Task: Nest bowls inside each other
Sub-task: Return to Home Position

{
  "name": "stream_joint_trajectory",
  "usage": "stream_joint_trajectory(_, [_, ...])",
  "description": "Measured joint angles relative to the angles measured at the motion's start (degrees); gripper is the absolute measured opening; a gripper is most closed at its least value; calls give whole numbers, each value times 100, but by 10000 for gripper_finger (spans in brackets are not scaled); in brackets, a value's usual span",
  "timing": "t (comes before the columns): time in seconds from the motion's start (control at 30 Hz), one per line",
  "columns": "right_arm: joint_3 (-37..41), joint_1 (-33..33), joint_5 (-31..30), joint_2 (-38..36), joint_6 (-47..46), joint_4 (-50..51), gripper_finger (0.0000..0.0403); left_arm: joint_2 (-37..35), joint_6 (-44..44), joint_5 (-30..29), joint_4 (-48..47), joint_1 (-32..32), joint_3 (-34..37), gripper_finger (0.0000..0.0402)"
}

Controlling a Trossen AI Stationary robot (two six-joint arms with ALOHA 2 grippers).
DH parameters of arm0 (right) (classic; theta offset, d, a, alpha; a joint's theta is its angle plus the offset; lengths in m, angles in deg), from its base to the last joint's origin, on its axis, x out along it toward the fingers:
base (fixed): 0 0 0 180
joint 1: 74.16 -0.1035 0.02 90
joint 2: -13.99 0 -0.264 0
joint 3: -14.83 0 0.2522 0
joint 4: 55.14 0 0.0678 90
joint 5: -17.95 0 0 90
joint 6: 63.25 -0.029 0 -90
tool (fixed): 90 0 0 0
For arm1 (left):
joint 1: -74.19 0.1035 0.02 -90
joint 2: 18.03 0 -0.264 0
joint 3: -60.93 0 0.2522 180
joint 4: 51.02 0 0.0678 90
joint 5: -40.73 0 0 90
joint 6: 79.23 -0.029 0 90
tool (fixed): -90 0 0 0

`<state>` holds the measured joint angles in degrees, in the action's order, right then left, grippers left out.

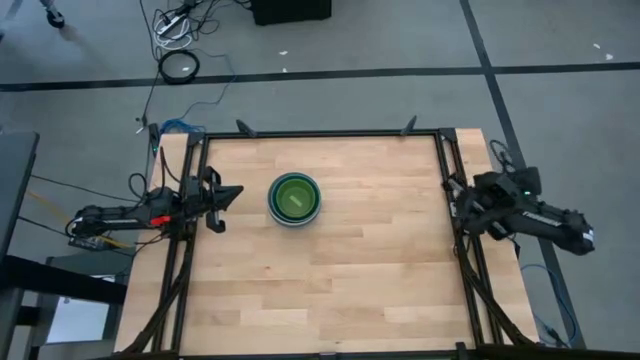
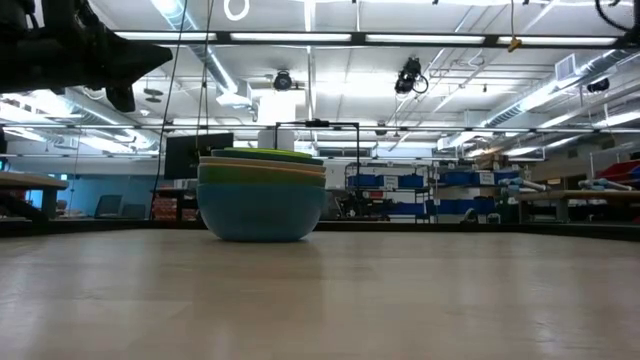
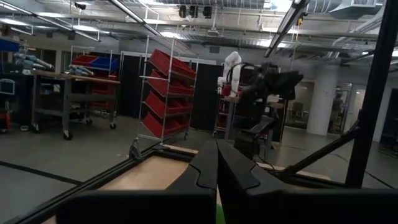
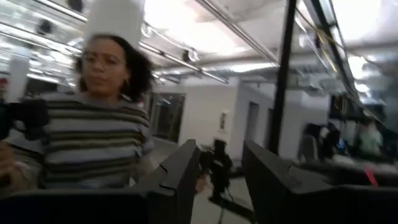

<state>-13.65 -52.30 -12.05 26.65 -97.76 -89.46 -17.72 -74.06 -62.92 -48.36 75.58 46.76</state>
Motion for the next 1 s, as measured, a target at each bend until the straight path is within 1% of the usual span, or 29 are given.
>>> stream_joint_trajectory(0.1, [426,174,-84,-4,222,34,121,0,2,2,-2,0,0,8])
stream_joint_trajectory(0.3, [1222,420,-478,-4,723,44,121,0,4,2,-4,0,0,8])
stream_joint_trajectory(0.37, [1418,501,-502,-4,832,74,121,0,4,2,-6,0,0,8])
stream_joint_trajectory(0.47, [1408,598,-496,3,1118,763,121,2,4,-5,-48,0,0,8])
stream_joint_trajectory(0.6, [1416,636,-381,9,1755,1743,121,4,47,-97,-148,0,0,8])
stream_joint_trajectory(0.7, [1416,643,-453,16,2155,2504,121,4,61,-134,-157,0,0,8])
stream_joint_trajectory(0.83, [1417,643,-910,16,2929,3510,121,0,-210,-292,-246,0,0,8])
stream_joint_trajectory(0.9, [1419,643,-1087,16,3265,3820,121,0,-382,-478,-391,0,0,8])
stream_joint_trajectory(1.0, [1419,643,-1527,16,3514,4066,121,0,-589,-656,-650,0,0,8])
